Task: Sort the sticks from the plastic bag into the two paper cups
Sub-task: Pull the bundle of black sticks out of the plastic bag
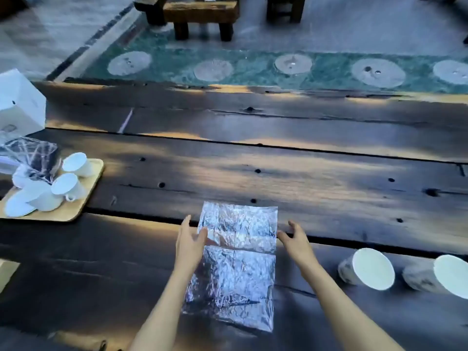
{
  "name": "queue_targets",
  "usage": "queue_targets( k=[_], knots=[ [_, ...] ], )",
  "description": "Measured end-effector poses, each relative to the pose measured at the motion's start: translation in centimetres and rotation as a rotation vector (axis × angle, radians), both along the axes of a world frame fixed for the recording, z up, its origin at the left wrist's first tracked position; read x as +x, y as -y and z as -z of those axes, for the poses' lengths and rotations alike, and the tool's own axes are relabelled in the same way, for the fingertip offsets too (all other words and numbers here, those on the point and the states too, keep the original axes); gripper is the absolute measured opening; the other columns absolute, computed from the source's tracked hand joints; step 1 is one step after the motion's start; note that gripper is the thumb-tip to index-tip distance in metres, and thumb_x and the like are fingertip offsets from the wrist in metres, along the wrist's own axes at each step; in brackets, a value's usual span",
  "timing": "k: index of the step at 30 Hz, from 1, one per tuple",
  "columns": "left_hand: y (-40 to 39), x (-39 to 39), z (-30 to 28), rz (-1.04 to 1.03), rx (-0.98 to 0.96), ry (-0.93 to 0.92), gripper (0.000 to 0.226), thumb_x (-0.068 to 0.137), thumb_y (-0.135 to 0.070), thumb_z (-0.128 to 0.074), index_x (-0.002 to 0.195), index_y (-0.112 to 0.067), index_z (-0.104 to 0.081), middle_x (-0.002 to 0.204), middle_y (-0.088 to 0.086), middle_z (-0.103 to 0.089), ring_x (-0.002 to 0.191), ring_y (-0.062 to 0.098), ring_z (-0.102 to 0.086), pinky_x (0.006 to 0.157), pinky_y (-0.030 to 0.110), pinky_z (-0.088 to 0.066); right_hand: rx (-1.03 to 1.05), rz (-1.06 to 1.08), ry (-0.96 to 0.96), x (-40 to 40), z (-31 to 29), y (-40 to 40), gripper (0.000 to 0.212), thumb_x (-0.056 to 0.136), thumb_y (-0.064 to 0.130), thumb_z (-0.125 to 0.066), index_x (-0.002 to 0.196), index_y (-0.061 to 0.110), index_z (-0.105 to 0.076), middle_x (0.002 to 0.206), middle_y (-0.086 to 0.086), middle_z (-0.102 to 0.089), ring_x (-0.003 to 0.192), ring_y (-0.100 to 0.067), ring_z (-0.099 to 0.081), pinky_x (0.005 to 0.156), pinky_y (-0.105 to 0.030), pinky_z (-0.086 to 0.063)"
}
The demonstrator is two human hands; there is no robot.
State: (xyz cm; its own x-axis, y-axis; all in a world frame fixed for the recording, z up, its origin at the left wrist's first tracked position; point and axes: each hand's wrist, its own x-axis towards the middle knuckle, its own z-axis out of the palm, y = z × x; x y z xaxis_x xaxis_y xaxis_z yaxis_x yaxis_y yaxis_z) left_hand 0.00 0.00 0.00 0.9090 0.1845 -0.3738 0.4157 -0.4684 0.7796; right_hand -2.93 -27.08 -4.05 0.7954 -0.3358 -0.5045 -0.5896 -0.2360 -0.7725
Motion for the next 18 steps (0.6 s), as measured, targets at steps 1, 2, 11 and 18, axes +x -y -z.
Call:
queue_targets(
  k=[1,2,11,18],
  knots=[
    [-0.6,1.0,0.7,-0.009,0.003,-0.034,0.065,0.098,-0.033,-0.055,0.155,-0.024,-0.025,0.149,0.007,-0.044,0.138,0.028,-0.040,0.109,0.045,-0.036,0.016,0.057,-0.035,0.7,0.8,-0.3,0.062,0.093,0.019,-0.064,0.145,0.000,-0.037,0.148,-0.018,-0.046,0.137,-0.031,-0.043,0.110,-0.041,-0.035],
    [-0.8,1.8,1.2,-0.004,0.009,-0.074,0.064,0.098,-0.032,-0.054,0.155,-0.022,-0.027,0.141,0.008,-0.050,0.134,0.029,-0.043,0.105,0.043,-0.037,0.036,0.098,-0.075,1.2,1.4,-0.3,0.059,0.092,0.015,-0.065,0.143,-0.002,-0.040,0.143,-0.020,-0.049,0.132,-0.033,-0.047,0.107,-0.042,-0.038],
    [-2.0,8.8,6.4,-0.057,-0.064,-0.263,0.045,0.099,-0.024,-0.053,0.141,-0.013,-0.045,0.130,0.005,-0.054,0.106,0.025,-0.059,0.089,0.035,-0.047,0.124,0.226,-0.259,4.9,5.1,-0.7,0.016,0.095,0.004,-0.054,0.110,0.008,-0.053,0.071,-0.006,-0.054,0.040,-0.009,-0.047,0.035,-0.015,-0.033],
    [-2.1,8.7,7.6,-0.122,-0.154,-0.312,0.015,0.094,-0.017,-0.062,0.101,-0.005,-0.069,0.091,0.010,-0.071,0.073,0.023,-0.063,0.072,0.035,-0.051,0.119,0.189,-0.159,4.3,4.1,-1.6,0.029,0.092,0.001,-0.058,0.066,0.012,-0.054,0.063,-0.006,-0.052,0.057,-0.017,-0.046,0.050,-0.023,-0.039]
  ],
)
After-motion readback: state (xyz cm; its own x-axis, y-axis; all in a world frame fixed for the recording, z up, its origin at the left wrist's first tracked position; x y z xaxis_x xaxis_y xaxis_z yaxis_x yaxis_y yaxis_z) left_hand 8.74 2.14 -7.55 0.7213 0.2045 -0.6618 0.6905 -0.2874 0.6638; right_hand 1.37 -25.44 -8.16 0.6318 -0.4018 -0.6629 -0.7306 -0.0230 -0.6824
